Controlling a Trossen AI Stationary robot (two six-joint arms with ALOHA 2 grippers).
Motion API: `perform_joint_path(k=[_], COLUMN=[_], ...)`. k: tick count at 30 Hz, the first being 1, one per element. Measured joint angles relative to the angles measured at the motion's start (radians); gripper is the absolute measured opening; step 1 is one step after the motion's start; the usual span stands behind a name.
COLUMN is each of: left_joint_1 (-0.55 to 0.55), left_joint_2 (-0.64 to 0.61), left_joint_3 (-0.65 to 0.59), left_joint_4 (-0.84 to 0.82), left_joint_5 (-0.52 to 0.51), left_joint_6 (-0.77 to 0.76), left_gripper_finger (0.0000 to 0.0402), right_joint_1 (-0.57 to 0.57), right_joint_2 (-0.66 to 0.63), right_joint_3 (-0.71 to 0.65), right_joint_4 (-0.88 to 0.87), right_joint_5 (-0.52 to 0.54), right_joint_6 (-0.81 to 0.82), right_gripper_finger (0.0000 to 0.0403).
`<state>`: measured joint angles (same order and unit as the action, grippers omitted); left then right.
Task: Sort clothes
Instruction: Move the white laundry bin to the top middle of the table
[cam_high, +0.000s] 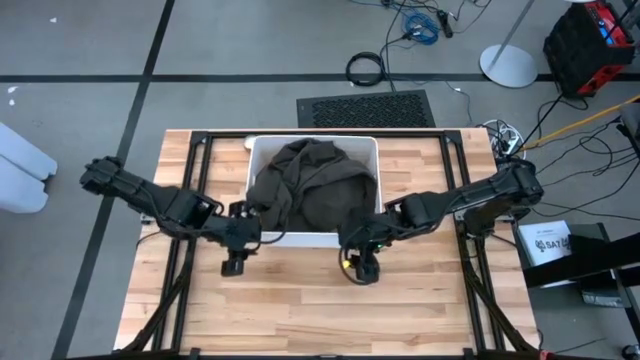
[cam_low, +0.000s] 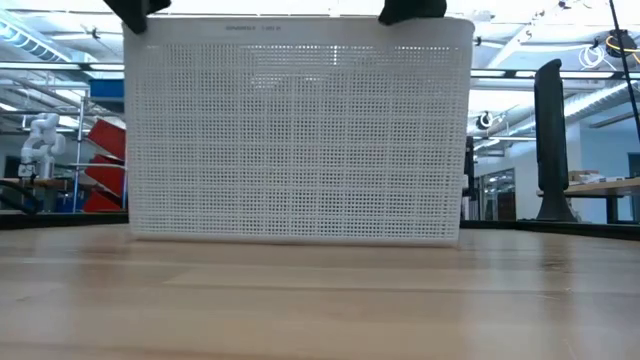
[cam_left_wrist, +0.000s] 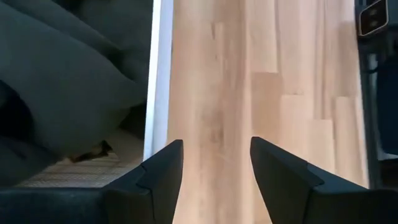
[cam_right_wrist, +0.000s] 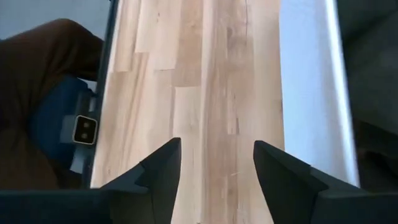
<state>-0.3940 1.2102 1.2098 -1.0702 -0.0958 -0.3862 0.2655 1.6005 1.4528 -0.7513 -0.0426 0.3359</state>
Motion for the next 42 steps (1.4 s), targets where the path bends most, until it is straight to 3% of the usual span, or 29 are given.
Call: perform_joint_path(k=[5,12,24,42], left_joint_1=[0.08,0.201,0.388,0.633], left_joint_2=[-0.001,0.026,0.079,0.076], left_joint_3=[0.0,0.0,0.0,0.0], left_joint_4=[-0.019,-0.009,0.048,0.133], left_joint_5=[-0.011,-0.018,-0.006,0.201], left_joint_6=[0.101,0.238,0.443,0.584], left_gripper_finger=[0.0196,0.0196,0.0196,0.0196], right_joint_1=[-0.022,-0.057,-0.154,-0.352], right_joint_2=[0.023,0.023,0.023,0.023], right_joint_3=[0.001,0.001,0.001,0.001], right_joint_4=[-0.005,-0.049,-0.124,-0.198], right_joint_5=[0.022,0.163,0.204,0.194], right_joint_6=[-0.001,-0.003,-0.074,-0.232], right_gripper_finger=[0.0185,0.0185,0.0185,0.0185])
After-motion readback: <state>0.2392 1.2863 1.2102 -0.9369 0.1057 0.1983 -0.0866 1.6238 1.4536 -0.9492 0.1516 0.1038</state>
